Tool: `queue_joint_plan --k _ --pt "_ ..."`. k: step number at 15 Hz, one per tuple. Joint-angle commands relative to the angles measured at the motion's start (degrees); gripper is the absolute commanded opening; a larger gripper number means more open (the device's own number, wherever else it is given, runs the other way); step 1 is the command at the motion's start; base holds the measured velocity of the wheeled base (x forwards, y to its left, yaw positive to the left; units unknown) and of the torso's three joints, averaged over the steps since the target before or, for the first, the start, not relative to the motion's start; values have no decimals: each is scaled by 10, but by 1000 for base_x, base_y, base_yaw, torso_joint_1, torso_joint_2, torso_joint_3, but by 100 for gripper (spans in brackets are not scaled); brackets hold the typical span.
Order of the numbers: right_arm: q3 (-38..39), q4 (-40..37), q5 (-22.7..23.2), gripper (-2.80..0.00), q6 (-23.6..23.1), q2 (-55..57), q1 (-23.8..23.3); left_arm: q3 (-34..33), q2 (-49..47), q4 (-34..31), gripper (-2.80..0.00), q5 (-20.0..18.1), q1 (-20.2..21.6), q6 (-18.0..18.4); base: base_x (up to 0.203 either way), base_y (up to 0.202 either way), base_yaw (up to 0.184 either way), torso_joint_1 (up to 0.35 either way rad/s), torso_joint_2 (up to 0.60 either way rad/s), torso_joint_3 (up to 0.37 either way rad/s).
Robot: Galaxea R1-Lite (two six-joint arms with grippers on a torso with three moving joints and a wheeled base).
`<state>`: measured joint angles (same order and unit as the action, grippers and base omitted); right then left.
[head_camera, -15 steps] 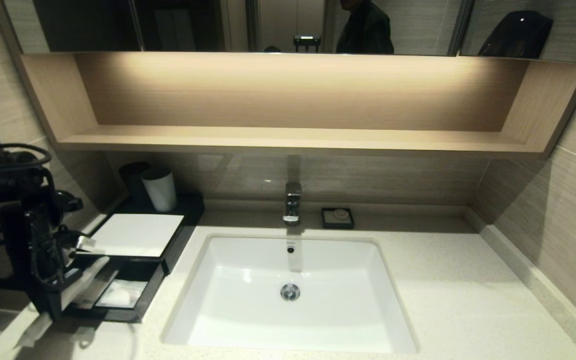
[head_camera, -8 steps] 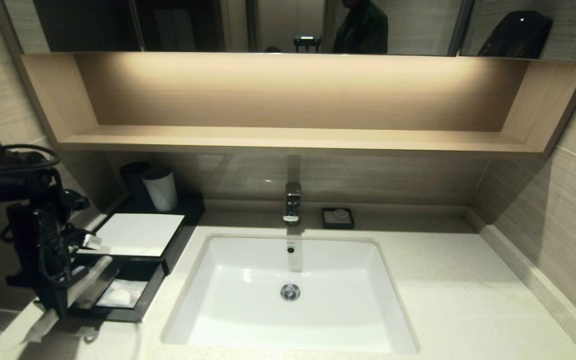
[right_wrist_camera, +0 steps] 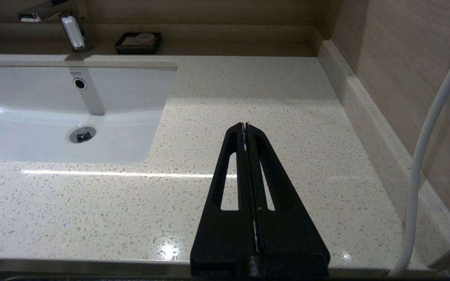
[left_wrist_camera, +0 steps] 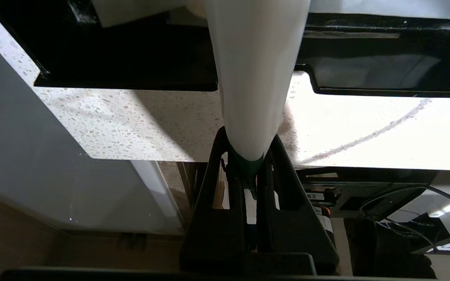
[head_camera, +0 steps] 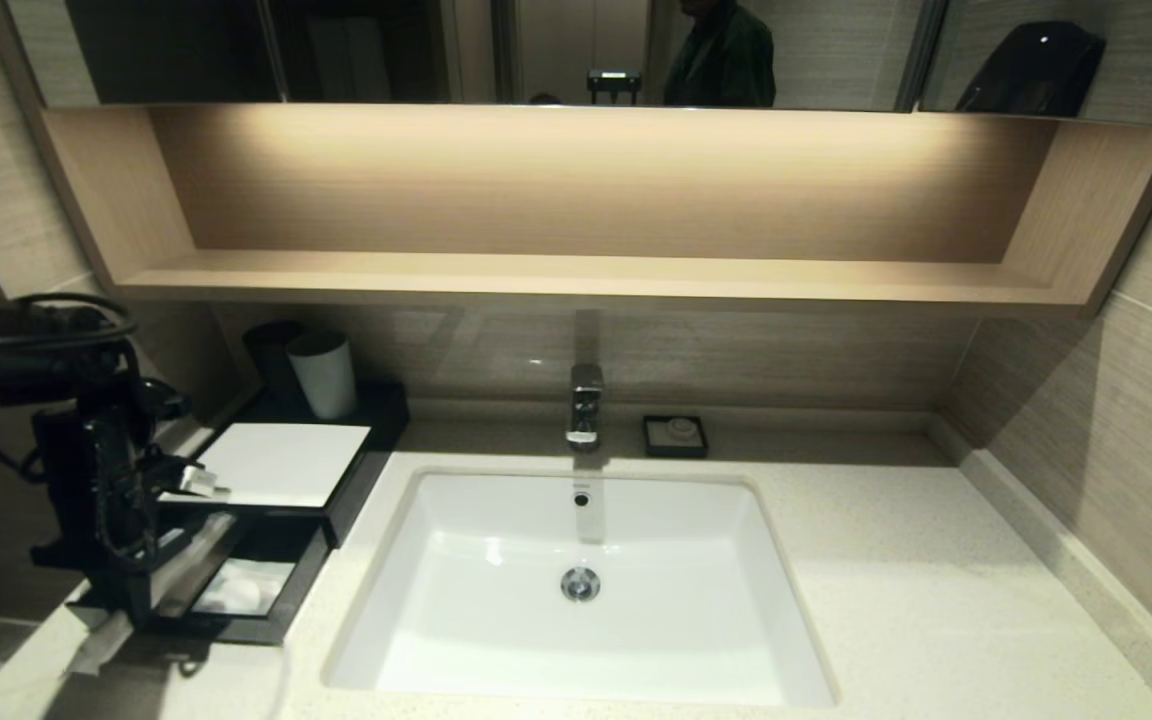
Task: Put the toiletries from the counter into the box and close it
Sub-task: Place the bathroom toiletry into the drawer
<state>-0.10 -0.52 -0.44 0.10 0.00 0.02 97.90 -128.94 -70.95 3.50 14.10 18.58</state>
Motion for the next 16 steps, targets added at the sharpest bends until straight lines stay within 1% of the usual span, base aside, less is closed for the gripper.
queue_joint_plan --k 1,16 --pt "0 0 0 -280 0 0 1 6 -5 -6 -280 1 0 1 0 0 0 0 0 0" --pt "0 0 0 -280 0 0 0 4 5 -34 -280 8 2 1 0 0 0 0 0 0"
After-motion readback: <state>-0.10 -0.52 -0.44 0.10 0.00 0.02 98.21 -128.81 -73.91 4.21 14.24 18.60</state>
